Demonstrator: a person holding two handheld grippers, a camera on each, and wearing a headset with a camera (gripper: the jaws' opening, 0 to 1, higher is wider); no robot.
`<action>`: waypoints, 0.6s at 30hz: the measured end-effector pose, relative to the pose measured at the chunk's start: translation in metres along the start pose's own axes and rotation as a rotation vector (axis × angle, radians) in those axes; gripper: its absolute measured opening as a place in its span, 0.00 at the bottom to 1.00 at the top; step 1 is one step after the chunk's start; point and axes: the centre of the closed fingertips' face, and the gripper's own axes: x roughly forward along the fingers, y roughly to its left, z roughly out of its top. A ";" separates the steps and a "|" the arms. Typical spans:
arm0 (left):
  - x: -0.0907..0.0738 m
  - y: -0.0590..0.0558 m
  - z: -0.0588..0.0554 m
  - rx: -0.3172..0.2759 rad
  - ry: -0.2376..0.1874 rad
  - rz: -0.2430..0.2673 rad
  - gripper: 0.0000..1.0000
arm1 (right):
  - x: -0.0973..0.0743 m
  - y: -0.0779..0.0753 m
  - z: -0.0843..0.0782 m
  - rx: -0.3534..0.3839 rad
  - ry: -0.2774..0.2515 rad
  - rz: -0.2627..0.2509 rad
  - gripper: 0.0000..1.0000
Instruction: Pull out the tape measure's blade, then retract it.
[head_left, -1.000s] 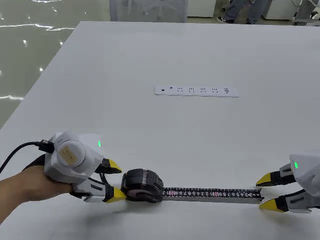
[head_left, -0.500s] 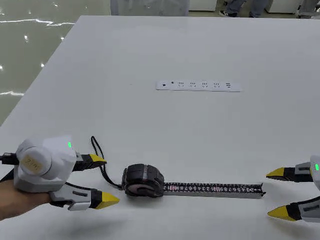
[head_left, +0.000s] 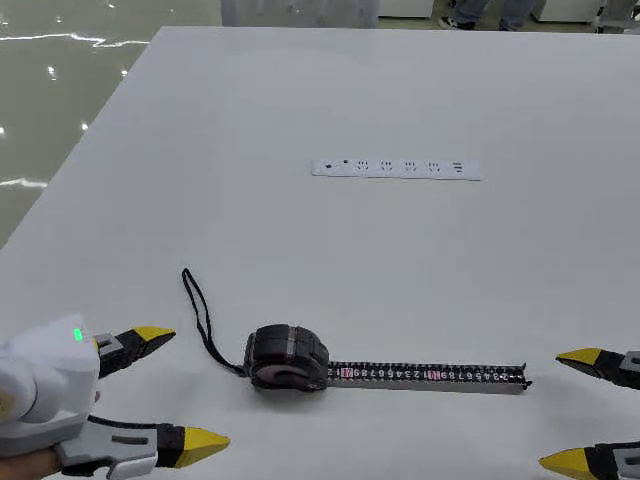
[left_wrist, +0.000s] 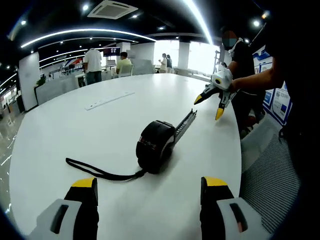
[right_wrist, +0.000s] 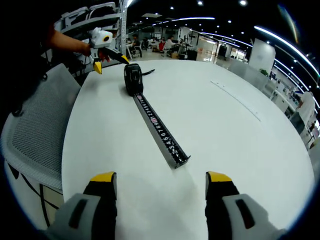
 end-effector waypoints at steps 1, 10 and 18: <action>-0.001 0.000 0.000 -0.009 -0.008 0.012 0.82 | 0.000 0.003 0.002 0.016 -0.011 -0.006 0.74; -0.007 -0.008 0.005 -0.060 -0.090 0.096 0.89 | -0.007 0.014 0.014 0.142 -0.102 -0.110 0.86; -0.007 -0.016 0.002 -0.085 -0.125 0.132 0.93 | -0.010 0.022 0.018 0.203 -0.148 -0.162 0.93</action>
